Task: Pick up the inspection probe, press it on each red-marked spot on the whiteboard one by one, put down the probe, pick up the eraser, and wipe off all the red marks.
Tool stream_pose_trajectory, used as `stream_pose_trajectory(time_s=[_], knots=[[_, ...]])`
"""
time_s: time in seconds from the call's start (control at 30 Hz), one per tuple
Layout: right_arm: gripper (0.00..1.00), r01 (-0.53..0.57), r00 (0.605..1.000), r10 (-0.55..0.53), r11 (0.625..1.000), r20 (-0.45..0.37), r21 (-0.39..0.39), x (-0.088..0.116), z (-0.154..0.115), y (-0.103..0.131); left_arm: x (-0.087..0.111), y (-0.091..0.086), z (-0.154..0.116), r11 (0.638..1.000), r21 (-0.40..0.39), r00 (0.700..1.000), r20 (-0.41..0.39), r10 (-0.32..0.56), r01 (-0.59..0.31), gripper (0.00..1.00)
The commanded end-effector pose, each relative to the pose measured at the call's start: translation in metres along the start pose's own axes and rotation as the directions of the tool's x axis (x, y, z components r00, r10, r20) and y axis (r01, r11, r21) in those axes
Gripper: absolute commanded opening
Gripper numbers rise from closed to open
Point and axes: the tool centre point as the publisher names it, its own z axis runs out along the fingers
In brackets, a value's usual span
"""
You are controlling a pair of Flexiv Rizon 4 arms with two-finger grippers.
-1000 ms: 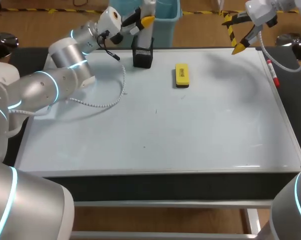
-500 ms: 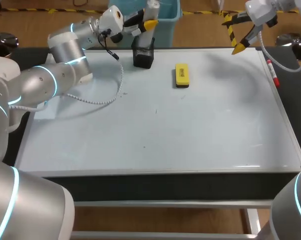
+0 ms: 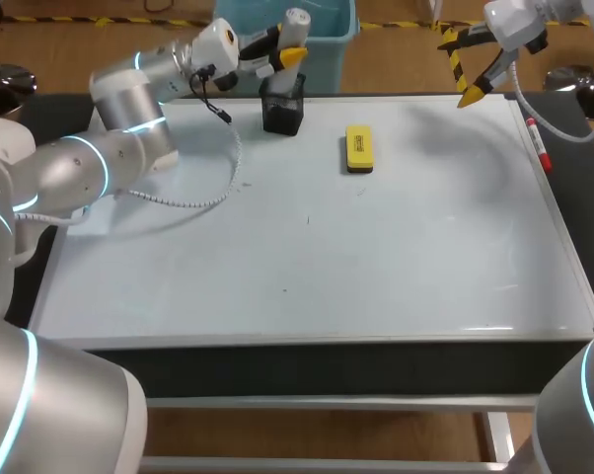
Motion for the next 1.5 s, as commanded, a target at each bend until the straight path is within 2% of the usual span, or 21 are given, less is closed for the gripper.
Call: stream_pose_trajectory(time_s=[0.03, 0.43, 0.8, 0.83, 0.9, 0.97, 1.03, 1.07, 1.1, 1.5], knots=[[1.0, 0.0, 1.0, 0.0, 1.0, -0.004, 0.004, 0.0, -0.001, 0.001, -0.009, 0.012, -0.001, 0.999, 0.047, 0.983, -0.184, -0.003, 0.011, 0.0], [1.0, 0.0, 1.0, 0.0, 1.0, -0.004, 0.004, 0.0, -0.001, 0.001, -0.019, 0.034, -0.007, 0.999, 0.014, 0.981, -0.193, -0.038, 0.041, 0.0], [1.0, 0.0, 1.0, 0.0, 1.0, -0.004, 0.004, 0.0, -0.001, 0.001, -0.02, 0.04, -0.009, 0.998, -0.015, 0.98, -0.192, -0.057, 0.055, 0.02], [1.0, 0.0, 1.0, 0.0, 1.0, -0.004, 0.004, 0.0, -0.001, 0.001, -0.02, 0.04, -0.009, 0.998, -0.016, 0.98, -0.193, -0.057, 0.055, 0.22], [1.0, 0.0, 1.0, 0.0, 1.0, -0.004, 0.004, 0.0, -0.001, 0.001, -0.02, 0.039, -0.008, 0.998, -0.018, 0.979, -0.194, -0.057, 0.054, 0.38], [1.0, 0.0, 1.0, 0.0, 1.0, -0.004, 0.004, 0.0, -0.001, 0.001, -0.021, 0.039, -0.008, 0.998, -0.021, 0.979, -0.195, -0.056, 0.053, 0.37], [1.0, 0.0, 1.0, 0.0, 1.0, -0.004, 0.004, 0.0, -0.001, 0.001, -0.021, 0.038, -0.007, 0.998, -0.023, 0.979, -0.195, -0.055, 0.051, 0.49], [1.0, 0.0, 1.0, 0.0, 1.0, -0.004, 0.004, 0.0, -0.001, 0.001, -0.022, 0.037, -0.007, 0.998, -0.023, 0.979, -0.194, -0.054, 0.05, 0.85], [1.0, 0.0, 1.0, 0.0, 1.0, -0.004, 0.004, 0.0, -0.001, 0.001, -0.022, 0.037, -0.007, 0.999, -0.024, 0.98, -0.193, -0.052, 0.048, 1.0], [1.0, 0.0, 1.0, 0.0, 1.0, -0.004, 0.004, 0.0, -0.001, 0.001, -0.015, 0.026, -0.007, 0.999, -0.041, 0.981, -0.192, -0.038, 0.03, 1.0]])
